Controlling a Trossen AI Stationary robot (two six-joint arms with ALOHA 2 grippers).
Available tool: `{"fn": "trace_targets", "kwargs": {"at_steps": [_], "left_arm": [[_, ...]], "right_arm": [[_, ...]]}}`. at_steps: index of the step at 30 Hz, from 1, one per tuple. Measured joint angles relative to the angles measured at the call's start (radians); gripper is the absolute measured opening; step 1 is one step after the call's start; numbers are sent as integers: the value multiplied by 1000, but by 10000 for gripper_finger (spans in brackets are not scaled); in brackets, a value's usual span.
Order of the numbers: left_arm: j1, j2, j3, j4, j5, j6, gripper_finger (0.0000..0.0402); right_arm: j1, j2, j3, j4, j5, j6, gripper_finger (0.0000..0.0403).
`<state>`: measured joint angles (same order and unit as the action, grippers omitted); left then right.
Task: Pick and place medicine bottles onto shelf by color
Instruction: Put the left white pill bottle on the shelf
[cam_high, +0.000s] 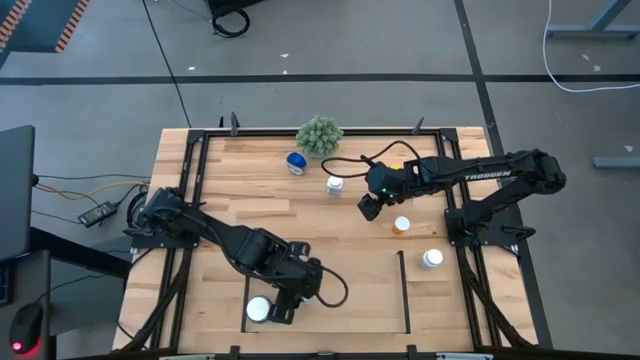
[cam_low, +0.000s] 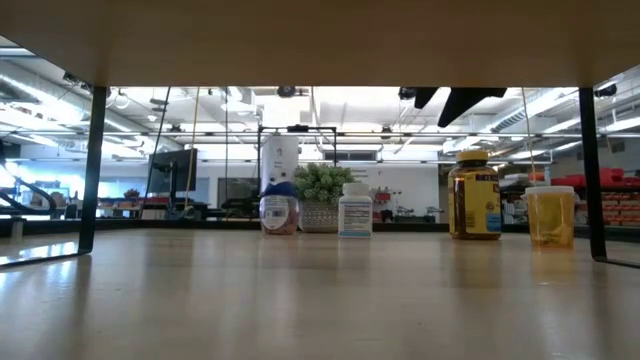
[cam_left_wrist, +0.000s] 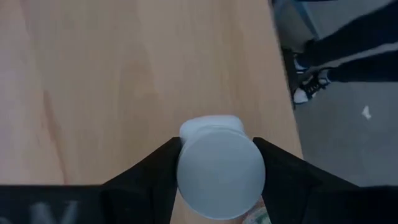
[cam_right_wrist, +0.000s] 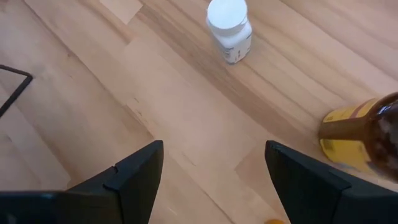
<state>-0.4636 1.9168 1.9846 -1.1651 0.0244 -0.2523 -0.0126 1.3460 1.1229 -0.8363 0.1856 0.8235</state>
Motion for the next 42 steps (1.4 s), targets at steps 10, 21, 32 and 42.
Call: {"fn": "trace_targets", "kwargs": {"at_steps": [10, 21, 32, 42], "left_arm": [[-40, 4, 0, 15, 23, 247, 188], [-69, 3, 0, 49, 26, 553, 193], [-27, 1, 0, 50, 25, 587, 203], [-30, 0, 0, 53, 28, 631, 206]], "right_arm": [[36, 0, 0, -3, 0, 6, 289], [36, 0, 0, -3, 1, 12, 289], [36, 0, 0, -3, 0, 24, 289], [36, 0, 0, -3, 0, 18, 289]]}}
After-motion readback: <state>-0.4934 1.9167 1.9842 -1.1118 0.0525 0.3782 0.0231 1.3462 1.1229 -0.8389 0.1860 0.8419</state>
